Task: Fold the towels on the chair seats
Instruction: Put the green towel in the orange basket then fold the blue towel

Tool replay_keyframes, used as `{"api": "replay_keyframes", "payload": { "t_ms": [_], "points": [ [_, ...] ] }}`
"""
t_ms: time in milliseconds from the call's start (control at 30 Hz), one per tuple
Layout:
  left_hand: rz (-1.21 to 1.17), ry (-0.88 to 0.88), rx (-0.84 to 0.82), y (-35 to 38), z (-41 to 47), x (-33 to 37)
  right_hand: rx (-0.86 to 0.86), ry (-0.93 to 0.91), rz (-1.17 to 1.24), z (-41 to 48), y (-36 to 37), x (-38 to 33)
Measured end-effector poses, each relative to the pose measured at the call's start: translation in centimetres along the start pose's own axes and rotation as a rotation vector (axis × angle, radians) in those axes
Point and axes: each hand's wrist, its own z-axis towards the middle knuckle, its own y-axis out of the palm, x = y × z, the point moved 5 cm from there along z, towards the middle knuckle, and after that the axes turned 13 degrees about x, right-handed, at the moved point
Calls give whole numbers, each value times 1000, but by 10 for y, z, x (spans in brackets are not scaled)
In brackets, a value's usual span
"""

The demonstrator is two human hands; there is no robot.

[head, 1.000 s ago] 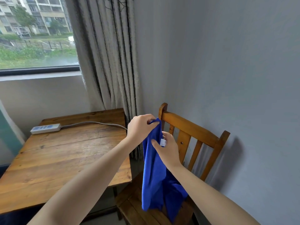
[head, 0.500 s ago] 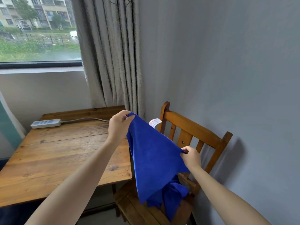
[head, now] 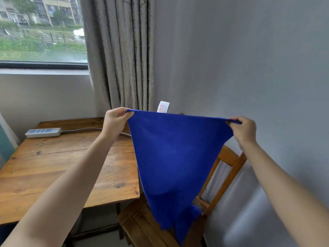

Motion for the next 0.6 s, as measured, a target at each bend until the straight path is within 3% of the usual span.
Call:
{"api": "replay_keyframes", "payload": {
  "t_ms": [200, 600],
  "points": [
    [-164, -17, -4, 0, 21, 34, 76, 16, 216, 19, -21, -46],
    [-336, 113, 16, -7, 53, 100, 187, 8, 494, 33, -49, -103]
  ]
}}
